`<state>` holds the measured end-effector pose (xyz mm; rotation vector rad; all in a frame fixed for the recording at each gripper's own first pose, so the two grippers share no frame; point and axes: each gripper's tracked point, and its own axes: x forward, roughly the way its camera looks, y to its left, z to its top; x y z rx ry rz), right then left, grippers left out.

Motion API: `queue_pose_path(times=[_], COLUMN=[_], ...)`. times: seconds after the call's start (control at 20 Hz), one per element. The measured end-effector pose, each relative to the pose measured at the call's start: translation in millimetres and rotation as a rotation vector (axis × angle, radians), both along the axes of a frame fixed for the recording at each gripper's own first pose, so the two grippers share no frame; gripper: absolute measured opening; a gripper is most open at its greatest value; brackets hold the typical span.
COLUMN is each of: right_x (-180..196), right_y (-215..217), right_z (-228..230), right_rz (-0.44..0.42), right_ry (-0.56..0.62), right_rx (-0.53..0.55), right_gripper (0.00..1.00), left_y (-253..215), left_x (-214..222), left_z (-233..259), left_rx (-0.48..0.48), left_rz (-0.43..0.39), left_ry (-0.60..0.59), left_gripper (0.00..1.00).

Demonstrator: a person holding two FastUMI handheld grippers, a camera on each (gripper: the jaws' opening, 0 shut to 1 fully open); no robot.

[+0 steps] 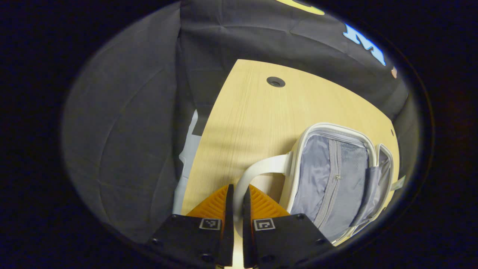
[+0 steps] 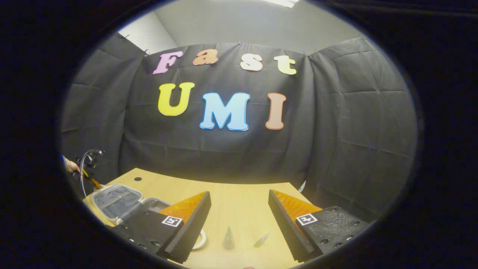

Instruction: First open the suitcase, pack the skin care products into it, and then close the suitcase.

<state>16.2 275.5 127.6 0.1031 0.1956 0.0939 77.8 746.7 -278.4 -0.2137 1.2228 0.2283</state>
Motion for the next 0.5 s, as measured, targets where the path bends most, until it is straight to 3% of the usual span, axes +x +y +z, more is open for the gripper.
queue_pose_path(times=[0.1, 0.25, 0.35, 0.5], right_x=[-0.7, 0.7, 0.7, -2.2], right_y=[1.8, 2.1, -2.4, -12.5], right_z=[1.1, 3.9, 4.5, 5.1], right_rz=[0.008, 0.015, 0.016, 0.008], right_ry=[-0.006, -0.022, -0.028, -0.040], right_rx=[-0.007, -0.022, -0.026, -0.020], right_gripper=[0.94, 0.94, 0.94, 0.94], left_y=[3.1, -3.4, 3.6, -0.2], left_x=[0.0, 2.2, 4.6, 10.2], left_z=[-1.9, 1.6, 10.3, 34.3], left_rx=[0.024, 0.053, 0.111, 0.139], left_rz=[-0.004, -0.008, -0.009, 0.048], left_ry=[-0.004, -0.039, -0.078, -0.155], left_gripper=[0.30, 0.40, 0.72, 0.86])
